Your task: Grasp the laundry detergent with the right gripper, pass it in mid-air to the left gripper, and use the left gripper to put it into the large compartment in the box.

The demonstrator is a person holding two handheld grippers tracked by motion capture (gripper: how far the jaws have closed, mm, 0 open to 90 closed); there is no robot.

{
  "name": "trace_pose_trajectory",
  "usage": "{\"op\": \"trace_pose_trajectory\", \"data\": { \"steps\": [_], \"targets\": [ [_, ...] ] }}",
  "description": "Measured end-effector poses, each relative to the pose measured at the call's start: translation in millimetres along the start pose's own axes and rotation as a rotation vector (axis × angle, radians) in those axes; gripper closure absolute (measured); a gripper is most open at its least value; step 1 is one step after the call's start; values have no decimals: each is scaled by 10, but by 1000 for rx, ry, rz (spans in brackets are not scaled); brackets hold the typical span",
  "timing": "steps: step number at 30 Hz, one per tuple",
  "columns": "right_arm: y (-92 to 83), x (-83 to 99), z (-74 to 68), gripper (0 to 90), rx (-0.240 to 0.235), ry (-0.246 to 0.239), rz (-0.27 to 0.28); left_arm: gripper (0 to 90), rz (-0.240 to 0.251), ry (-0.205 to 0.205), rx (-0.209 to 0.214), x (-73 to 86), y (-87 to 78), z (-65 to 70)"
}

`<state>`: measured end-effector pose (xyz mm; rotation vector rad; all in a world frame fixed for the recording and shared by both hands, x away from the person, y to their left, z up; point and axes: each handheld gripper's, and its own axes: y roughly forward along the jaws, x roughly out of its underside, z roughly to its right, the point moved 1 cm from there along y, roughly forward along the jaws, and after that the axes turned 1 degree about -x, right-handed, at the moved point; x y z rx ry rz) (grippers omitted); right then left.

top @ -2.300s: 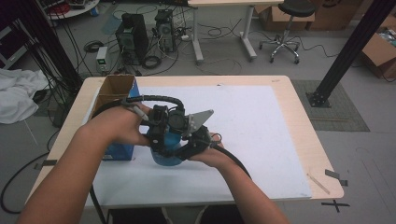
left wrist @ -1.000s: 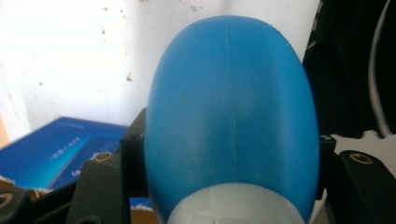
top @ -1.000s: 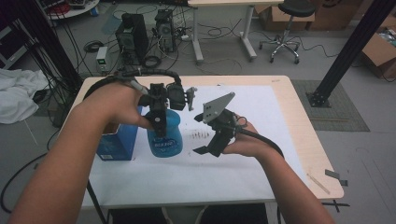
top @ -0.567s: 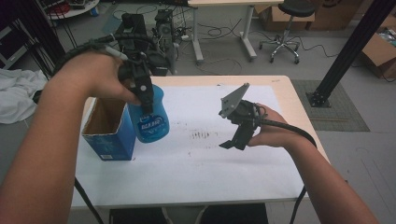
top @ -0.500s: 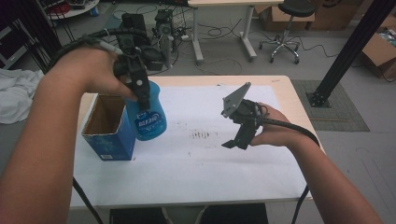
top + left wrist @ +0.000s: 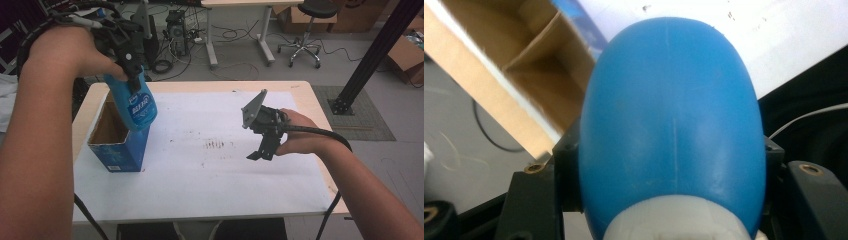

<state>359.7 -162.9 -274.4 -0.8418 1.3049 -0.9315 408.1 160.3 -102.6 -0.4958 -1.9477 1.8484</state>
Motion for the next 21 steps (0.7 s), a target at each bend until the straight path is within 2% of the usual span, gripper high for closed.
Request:
{"op": "trace_pose_trajectory", "data": {
  "steps": [3, 10, 12, 21],
  "targets": [
    [2, 4, -14, 0, -4, -11, -23, 388, -9, -67, 0, 29, -19, -92],
    [-64, 48, -24, 0, 5, -14, -9, 388, -33, -253, 8, 112, -77, -252],
    [-73, 65, -25, 0, 4, -17, -17, 388, -30, -280, -5, 126, -106, -264],
    [-78, 112, -53, 0, -26, -21, -59, 387, -3, -345, -56, 168, -175, -342]
  ]
}}
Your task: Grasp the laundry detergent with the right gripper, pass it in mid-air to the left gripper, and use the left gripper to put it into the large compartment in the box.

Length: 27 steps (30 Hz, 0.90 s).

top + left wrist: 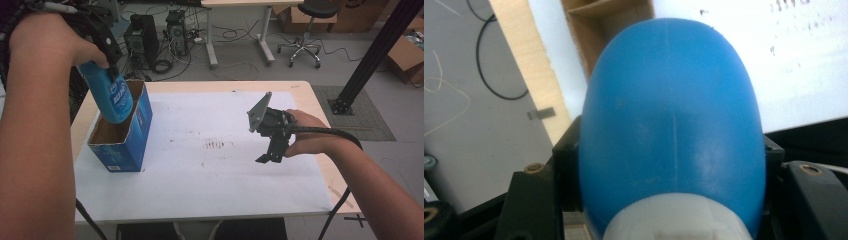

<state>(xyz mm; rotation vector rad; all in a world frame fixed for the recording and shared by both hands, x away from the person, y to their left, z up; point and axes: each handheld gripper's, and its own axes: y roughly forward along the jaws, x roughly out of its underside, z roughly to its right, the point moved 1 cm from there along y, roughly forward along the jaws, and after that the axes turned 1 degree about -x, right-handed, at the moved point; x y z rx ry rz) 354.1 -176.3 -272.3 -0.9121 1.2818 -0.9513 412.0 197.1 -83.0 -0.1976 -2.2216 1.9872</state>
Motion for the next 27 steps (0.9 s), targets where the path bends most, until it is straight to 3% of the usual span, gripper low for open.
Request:
{"op": "trace_pose_trajectory", "data": {
  "steps": [9, 27],
  "targets": [
    [-61, 52, -31, 0, -57, -1, -76, 387, 1, -68, -39, -33, 113, -173],
    [-146, 7, -71, 0, -117, -14, -201, 386, -6, -96, -34, -95, 465, -284]
  ]
}}
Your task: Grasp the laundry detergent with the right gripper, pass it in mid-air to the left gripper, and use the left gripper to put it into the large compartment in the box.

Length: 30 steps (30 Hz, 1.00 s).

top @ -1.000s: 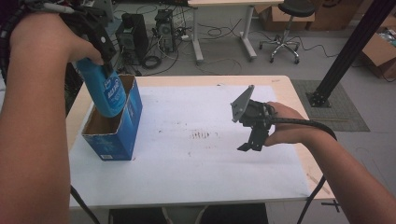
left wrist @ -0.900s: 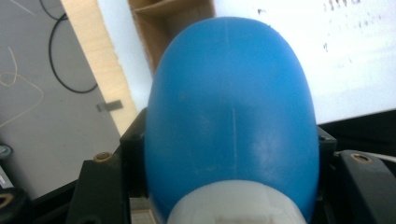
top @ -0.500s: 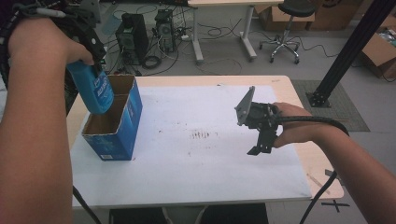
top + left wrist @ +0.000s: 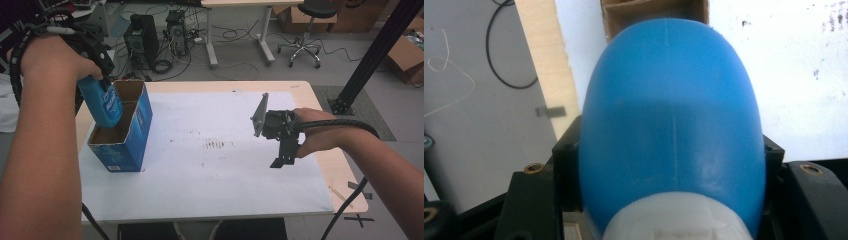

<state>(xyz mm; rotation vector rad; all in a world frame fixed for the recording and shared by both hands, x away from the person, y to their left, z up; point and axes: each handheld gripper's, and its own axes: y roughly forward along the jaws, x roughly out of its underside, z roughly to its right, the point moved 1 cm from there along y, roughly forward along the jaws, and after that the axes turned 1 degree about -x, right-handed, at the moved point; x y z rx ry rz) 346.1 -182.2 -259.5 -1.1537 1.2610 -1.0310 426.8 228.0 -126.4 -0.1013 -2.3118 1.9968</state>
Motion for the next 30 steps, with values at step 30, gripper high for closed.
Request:
{"op": "trace_pose_trajectory", "data": {
  "steps": [30],
  "targets": [
    [52, 4, -35, 0, -11, -14, -44, 386, -28, -25, 37, -94, 1092, 15]
  ]
}}
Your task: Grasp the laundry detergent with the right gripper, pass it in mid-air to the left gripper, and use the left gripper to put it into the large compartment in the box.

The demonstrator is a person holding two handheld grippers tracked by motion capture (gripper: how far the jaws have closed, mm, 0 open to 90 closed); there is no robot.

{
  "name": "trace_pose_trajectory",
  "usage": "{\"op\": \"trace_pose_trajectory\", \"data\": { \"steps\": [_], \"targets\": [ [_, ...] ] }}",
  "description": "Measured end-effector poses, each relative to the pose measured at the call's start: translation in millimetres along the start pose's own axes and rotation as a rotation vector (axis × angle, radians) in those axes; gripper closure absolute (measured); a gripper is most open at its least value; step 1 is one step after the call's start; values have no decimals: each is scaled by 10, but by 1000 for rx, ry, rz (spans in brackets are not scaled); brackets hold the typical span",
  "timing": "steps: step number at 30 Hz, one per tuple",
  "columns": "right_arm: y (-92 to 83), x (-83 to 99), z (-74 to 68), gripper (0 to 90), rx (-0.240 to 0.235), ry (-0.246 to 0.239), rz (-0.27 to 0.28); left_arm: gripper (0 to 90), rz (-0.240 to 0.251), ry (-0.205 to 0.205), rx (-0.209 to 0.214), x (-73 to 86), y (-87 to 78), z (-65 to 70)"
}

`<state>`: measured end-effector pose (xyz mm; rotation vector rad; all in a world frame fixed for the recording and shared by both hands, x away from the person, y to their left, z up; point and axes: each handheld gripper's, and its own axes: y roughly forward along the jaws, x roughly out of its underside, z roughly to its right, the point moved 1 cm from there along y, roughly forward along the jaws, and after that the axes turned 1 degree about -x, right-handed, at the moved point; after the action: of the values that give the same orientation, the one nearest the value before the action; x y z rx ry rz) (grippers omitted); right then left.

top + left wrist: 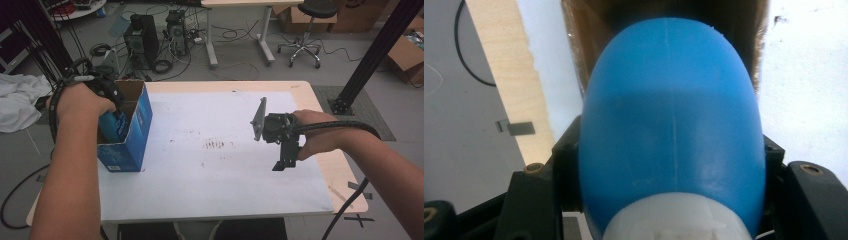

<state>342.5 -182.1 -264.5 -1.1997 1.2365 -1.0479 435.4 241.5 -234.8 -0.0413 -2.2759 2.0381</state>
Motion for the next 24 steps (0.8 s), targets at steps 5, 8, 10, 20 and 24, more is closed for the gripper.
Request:
{"op": "trace_pose_trajectory", "data": {
  "steps": [5, 8, 10, 20, 24],
  "targets": [
    [-2, -2, -7, 0, 2, -1, 4, 385, 2, -7, -3, -6, 166, 18],
    [9, 3, -12, 0, 0, 4, 8, 386, -2, -6, -8, -14, 245, 21],
    [23, 9, -16, 0, -1, 9, 8, 386, -12, -5, -11, -24, 310, 27],
    [81, 51, -26, 0, -10, 17, 0, 385, -12, 7, -24, -57, 484, 57],
    [67, 57, -30, 0, -9, 22, 0, 386, -14, 7, -23, -73, 555, 79]
  ]
}}
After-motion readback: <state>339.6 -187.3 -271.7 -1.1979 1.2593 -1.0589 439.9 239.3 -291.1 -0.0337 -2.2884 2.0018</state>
